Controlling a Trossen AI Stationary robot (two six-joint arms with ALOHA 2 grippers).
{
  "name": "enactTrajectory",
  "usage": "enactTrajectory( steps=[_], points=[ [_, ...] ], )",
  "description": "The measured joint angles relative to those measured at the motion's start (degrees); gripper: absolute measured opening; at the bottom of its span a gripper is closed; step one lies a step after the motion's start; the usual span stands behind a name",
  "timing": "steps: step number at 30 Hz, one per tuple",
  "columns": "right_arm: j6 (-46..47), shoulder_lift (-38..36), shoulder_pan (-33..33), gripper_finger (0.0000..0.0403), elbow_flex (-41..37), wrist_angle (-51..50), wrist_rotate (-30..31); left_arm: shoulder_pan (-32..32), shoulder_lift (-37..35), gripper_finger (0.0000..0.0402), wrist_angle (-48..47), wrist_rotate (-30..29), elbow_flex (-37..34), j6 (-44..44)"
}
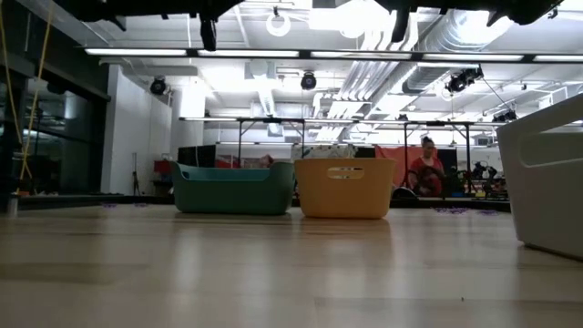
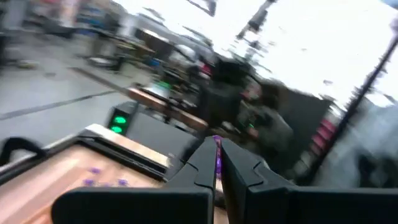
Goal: Sort Halloween decoration
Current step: Put the violet witch hut toy into the green bin
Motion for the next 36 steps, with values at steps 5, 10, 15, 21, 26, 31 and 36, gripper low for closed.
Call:
enactTrajectory(
  steps=[5,10,15,21,26,31,36],
  points=[
    [-0.54,0.0,-0.57,0.0,0.0,-0.06,0.56,6.84,2.4,0.0,-15.14,-2.1,9.55,-1.31],
    [-0.52,0.0,-2.21,0.0,0.02,-0.52,0.73,14.73,10.76,0.0,-48.96,-0.06,24.62,6.33],
    [-0.46,-0.01,-2.75,0.0,0.03,-1.31,0.77,16.6,19.65,0.0,-62.96,0.1,27.99,12.22],
    [-0.46,0.0,-2.75,0.0,0.04,-4.32,0.77,13.74,29.7,0.0,-66.21,-0.23,27.57,16.73],
    [-0.47,-0.02,-2.75,0.0,0.04,-6.47,0.87,11.79,36.75,0.0,-63.61,-7.03,27.57,21.9],
    [-0.46,0.0,-2.75,0.0,0.04,-6.83,0.92,11.51,41.34,0.0,-61.94,-10.51,27.59,22.5],
    [-0.55,-0.01,-2.75,0.0,0.04,-6.86,0.91,11.51,43.31,0.0,-61.58,-10.71,27.59,22.5]
  ],
)
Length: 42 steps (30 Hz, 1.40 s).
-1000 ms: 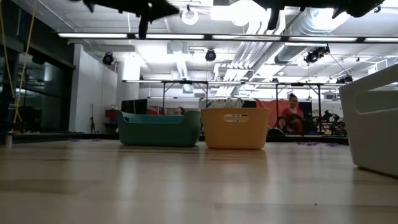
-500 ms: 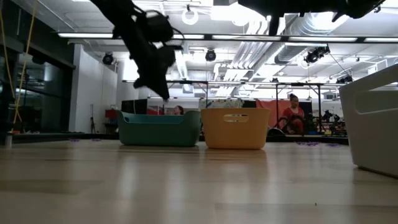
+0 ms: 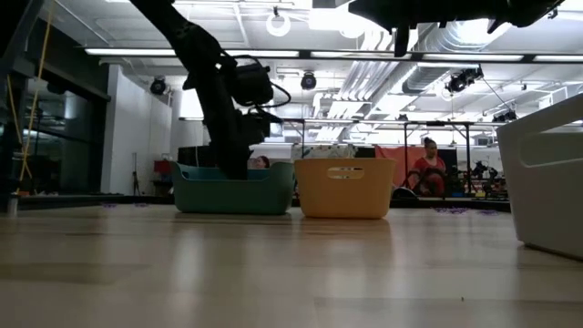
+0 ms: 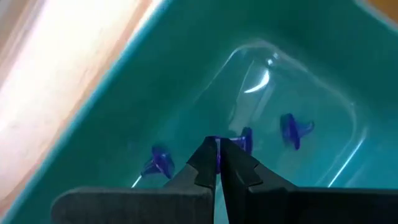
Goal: Sort Halloween decoration
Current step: Put the violet witch hut toy into the green bin, then put the violet spider toy into the gray bin
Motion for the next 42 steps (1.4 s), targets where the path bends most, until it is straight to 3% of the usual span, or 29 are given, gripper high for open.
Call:
enactTrajectory(
  steps=[13,23,27,33,37,42],
  points=[
    [-0.5,0.01,0.0,0.0,0.0,-2.04,1.83,0.0,0.57,0.0004,0.82,-0.2,0.0,-0.42],
    [0.64,0.0,0.0,0.0,0.0,-2.19,2.37,0.0,0.49,0.0064,-1.6,-0.2,0.07,-1.05],
    [1.03,0.01,0.0,0.0,0.0,-2.14,2.35,0.32,-1.04,0.0088,-7.24,-0.17,3.26,0.42],
    [1.06,0.01,0.08,0.0,0.0,1.87,2.28,1.69,-11.53,0.0107,-9.78,3.19,8.33,-1.23],
    [0.55,0.01,0.07,0.0,0.0,3.88,2.24,1.04,-23.19,0.0107,0.19,7.14,7.5,-3.58],
    [-0.5,-0.01,0.07,0.0,0.0,3.91,0.92,-3.34,-37.35,0.0101,20.93,12.25,-1.92,-3.28]
  ],
)
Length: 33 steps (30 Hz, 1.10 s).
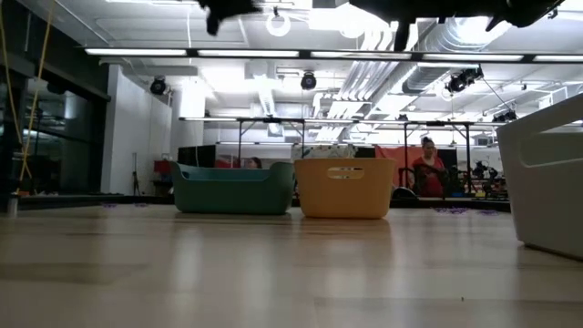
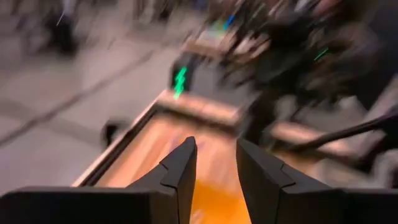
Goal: Sort Halloween decoration
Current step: Put the violet spider toy into the gray bin
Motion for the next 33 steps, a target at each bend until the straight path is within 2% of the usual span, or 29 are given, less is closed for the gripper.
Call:
enactTrajectory(
  steps=[5,7,12,15,24,27,30,33],
  points=[
    [-0.92,0.01,0.0,0.0,0.0,0.2,-4.52,-6.75,-10.51,0.0099,17.66,0.74,-14.96,-3.32],
    [-2.01,0.0,0.01,0.0,0.0,0.22,-5.27,-9.12,-13.03,0.0099,23.39,-0.96,-20.57,-5.05],
    [-2.22,0.0,0.0,0.0,0.0,0.26,-4.92,-12.43,-15.45,0.0099,30.31,-6.7,-29.29,-7.73],
    [-3.48,0.0,0.0,0.0,0.0,0.41,-3.48,-12.72,-15.45,0.0099,30.59,-8.93,-30.57,-7.86],
    [-1.89,0.01,0.0,0.0,0.0,0.46,-0.82,-12.55,-15.38,0.0099,33.36,-10.45,-30.58,-7.36],
    [4.51,0.02,0.02,0.0,0.04,0.36,1.91,-12.55,-15.38,0.0099,33.65,-10.57,-30.58,-7.73],
    [13.17,0.02,0.0,0.0006,2.9,-5.75,9.04,-12.55,-15.38,0.0099,33.6,-10.55,-30.58,-7.8],
    [13.52,0.46,-0.04,0.0026,9.7,-21.31,12.97,-12.55,-15.38,0.0099,33.6,-10.55,-30.58,-7.8]
  ],
)
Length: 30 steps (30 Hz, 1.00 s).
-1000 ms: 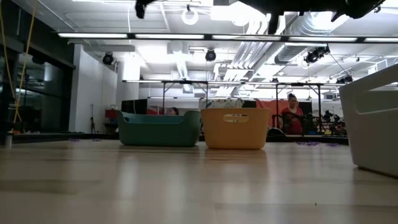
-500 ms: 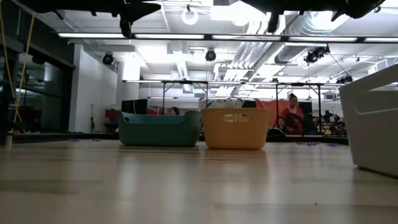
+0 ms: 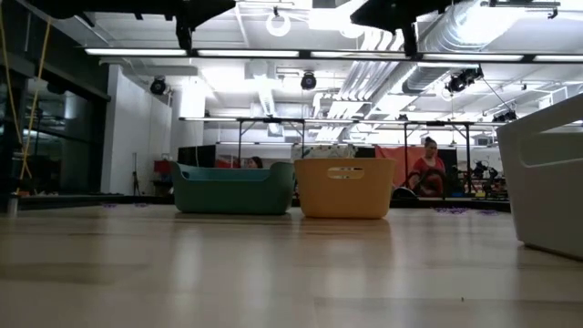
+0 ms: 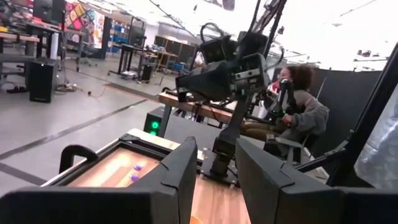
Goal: Sort Halloween decoration
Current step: Put the violet spider toy into the gray bin
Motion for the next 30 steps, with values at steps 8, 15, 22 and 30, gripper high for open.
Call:
enactTrajectory(
  steps=[8,15,22,30],
  points=[
    [5.52,8.62,-4.25,0.0126,18.4,-48.29,15.65,0.02,-0.88,0.0099,-1.88,1.51,0.02,-2.93],
    [29.46,15.18,-12.54,0.0182,14.05,-78.71,8.64,0.02,-3.5,0.0099,-7.33,2.69,0.02,-2.98],
    [25.36,18.31,-23.1,0.0188,2.21,-71.95,-3.97,0.02,-4.94,0.0099,-9.48,6.43,0.0,-3.95],
    [14.65,23.72,-32.63,0.0188,-3.35,-67.6,-8.58,0.02,-4.94,0.0099,-10.82,8.18,0.0,-4.55]
  ],
)
